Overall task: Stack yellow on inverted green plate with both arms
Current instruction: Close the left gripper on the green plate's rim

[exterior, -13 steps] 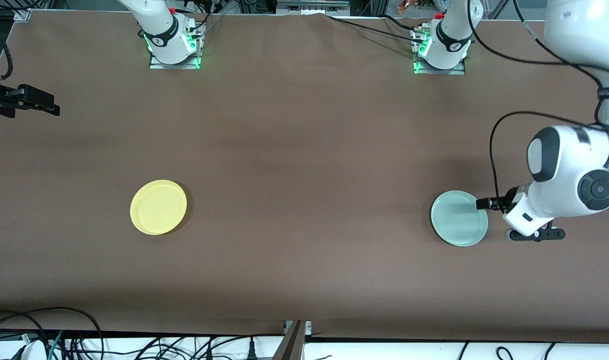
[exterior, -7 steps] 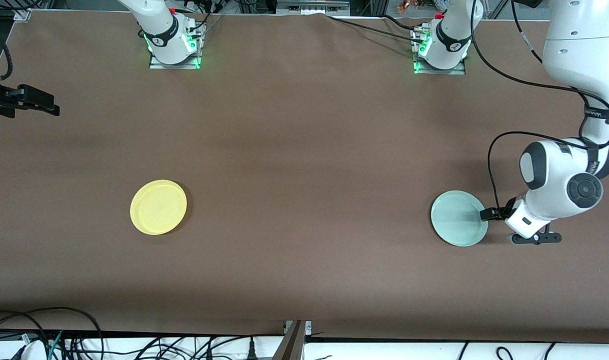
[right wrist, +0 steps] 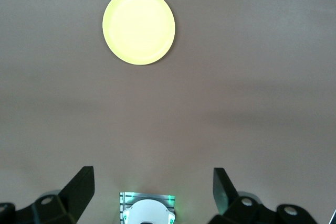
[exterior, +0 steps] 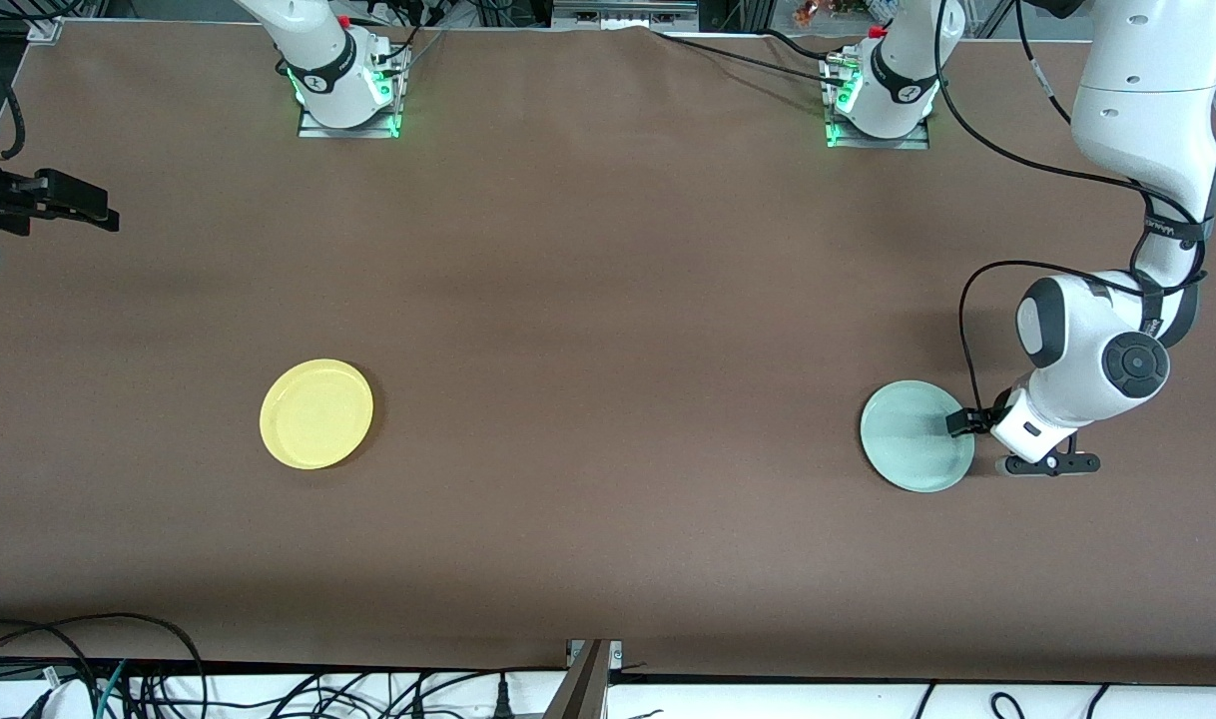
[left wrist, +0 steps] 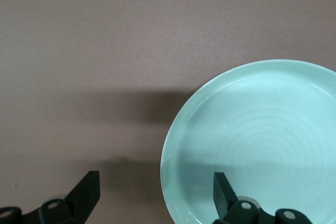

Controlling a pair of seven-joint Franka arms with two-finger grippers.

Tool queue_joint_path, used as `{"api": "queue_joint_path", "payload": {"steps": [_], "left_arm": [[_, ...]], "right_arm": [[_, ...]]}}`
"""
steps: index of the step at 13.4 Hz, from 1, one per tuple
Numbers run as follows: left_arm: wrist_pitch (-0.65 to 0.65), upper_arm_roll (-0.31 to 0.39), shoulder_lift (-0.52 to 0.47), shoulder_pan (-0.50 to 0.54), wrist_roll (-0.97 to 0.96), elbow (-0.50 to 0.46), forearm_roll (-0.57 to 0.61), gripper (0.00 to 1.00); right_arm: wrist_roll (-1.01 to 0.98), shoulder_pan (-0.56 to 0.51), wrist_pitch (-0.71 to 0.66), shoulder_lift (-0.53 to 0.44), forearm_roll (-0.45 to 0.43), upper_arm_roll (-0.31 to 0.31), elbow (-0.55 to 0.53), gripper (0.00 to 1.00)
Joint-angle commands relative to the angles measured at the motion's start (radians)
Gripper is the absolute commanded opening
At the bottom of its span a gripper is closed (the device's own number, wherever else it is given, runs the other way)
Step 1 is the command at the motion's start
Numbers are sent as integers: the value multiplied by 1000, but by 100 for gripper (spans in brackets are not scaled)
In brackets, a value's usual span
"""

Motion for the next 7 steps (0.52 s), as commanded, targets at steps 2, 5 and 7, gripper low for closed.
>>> {"api": "queue_joint_path", "payload": {"steps": [2, 5, 7], "left_arm": [[26, -8, -6, 16, 59, -16, 11, 58], [30, -10, 8, 18, 59, -16, 9, 52], [30, -10, 10, 16, 59, -15, 9, 48]], "right_arm": [[0, -10, -5, 6, -6, 4, 16, 100], [0, -10, -5, 6, -5, 4, 16, 100], [-2, -10, -5, 6, -5, 4, 16, 100]]}}
